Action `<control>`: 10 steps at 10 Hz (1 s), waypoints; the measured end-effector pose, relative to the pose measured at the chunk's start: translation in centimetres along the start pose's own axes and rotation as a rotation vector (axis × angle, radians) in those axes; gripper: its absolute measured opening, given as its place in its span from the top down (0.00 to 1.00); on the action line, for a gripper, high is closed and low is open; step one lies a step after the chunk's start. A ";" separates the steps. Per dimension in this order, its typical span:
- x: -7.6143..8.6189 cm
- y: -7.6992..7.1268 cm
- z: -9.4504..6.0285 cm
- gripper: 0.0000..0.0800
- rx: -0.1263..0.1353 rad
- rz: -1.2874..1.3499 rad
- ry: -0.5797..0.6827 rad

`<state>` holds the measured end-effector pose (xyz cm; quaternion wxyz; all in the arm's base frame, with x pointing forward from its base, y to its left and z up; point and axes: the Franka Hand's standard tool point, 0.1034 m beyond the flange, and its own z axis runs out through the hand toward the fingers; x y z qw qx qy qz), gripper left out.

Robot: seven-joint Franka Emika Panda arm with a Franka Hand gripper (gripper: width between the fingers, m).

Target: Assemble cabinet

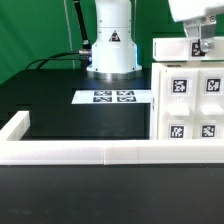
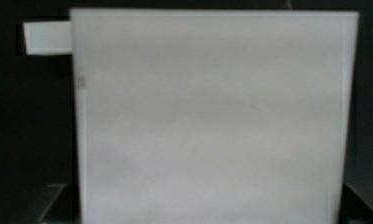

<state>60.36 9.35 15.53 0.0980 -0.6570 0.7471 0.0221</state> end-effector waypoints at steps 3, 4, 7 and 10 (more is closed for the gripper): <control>-0.1 -0.1 0.0 0.30 0.001 0.157 -0.024; -0.3 -0.1 -0.1 0.29 0.005 0.197 -0.031; -0.7 -0.2 -0.9 0.02 0.006 0.095 -0.041; -1.3 -0.5 -2.8 0.00 0.032 0.098 -0.089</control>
Offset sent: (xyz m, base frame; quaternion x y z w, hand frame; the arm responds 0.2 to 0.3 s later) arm 0.0000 0.0000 0.0000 0.0000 0.0000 0.1938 0.9810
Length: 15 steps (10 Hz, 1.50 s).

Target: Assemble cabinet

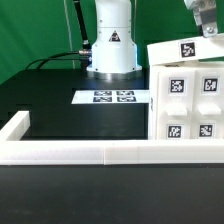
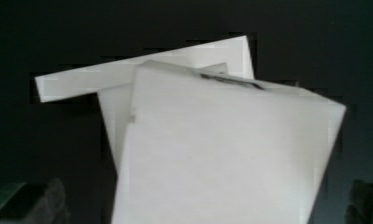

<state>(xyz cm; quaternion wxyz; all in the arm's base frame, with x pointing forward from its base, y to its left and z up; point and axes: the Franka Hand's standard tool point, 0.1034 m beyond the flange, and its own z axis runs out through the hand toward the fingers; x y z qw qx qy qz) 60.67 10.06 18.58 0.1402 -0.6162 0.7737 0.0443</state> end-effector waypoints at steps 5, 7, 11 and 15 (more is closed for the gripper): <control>-0.5 -0.1 0.0 0.00 -0.006 -0.307 0.017; -0.8 -0.1 -0.1 0.00 -0.008 -0.585 0.028; -1.2 -0.2 0.2 0.00 -0.026 -1.012 0.039; -1.2 -0.6 -0.2 0.00 -0.036 -1.358 0.049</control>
Offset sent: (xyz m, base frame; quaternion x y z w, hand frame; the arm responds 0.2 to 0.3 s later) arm 0.0000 0.0000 0.0000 0.0000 0.0000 0.0000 1.0000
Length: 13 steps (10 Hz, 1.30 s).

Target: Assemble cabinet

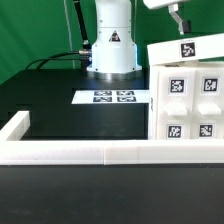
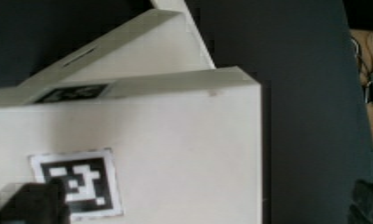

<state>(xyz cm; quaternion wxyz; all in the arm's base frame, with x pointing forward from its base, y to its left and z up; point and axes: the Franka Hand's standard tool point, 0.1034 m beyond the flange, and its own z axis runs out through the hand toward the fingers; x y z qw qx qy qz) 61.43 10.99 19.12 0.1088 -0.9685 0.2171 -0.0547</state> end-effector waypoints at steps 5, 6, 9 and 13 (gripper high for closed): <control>-0.1 0.1 0.1 0.00 -0.014 -0.421 -0.003; 0.0 0.2 0.0 0.00 -0.015 -0.530 -0.008; 0.4 0.8 -0.1 0.00 -0.016 -0.841 -0.009; 0.0 1.2 0.3 0.00 -0.032 -1.145 -0.025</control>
Offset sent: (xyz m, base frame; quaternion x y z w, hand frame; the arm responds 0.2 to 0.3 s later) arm 0.0000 0.0000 0.0000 0.0000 0.0000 -0.1938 0.9810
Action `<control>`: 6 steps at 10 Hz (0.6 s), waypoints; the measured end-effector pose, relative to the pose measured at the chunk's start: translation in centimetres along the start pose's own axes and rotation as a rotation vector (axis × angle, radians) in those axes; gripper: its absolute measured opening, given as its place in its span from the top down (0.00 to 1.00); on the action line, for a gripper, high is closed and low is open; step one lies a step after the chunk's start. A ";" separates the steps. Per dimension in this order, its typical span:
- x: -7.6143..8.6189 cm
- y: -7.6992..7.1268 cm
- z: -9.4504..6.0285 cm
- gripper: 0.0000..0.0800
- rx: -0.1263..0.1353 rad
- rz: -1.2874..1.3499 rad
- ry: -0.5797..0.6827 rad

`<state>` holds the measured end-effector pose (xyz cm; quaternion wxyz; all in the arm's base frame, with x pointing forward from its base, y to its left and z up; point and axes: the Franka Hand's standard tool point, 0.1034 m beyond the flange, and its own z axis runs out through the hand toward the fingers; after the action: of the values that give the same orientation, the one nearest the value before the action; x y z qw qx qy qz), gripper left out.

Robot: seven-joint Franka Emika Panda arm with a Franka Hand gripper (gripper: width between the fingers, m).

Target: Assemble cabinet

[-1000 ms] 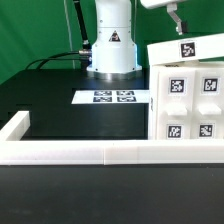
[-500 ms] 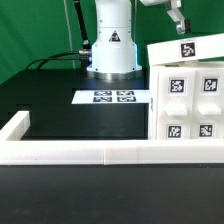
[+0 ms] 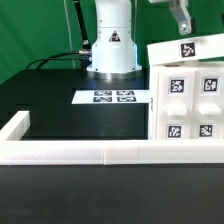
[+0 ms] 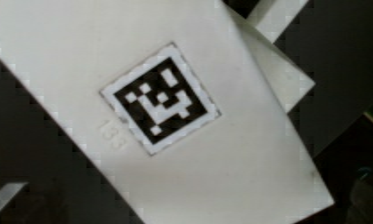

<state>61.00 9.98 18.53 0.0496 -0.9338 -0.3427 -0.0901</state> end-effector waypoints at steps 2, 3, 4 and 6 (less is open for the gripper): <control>-0.4 0.4 0.3 0.00 -0.001 -0.136 -0.007; -0.6 0.6 0.4 0.00 -0.002 -0.195 -0.012; -0.8 0.8 0.5 0.00 -0.005 -0.275 -0.020; -1.3 1.2 1.0 0.00 0.000 -0.319 -0.026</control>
Offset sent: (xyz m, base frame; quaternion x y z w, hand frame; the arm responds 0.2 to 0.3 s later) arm 0.0011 -0.0017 -0.0031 0.0025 -0.0049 -0.1983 0.9801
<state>60.92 8.35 17.26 0.0302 -0.8686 -0.4873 -0.0847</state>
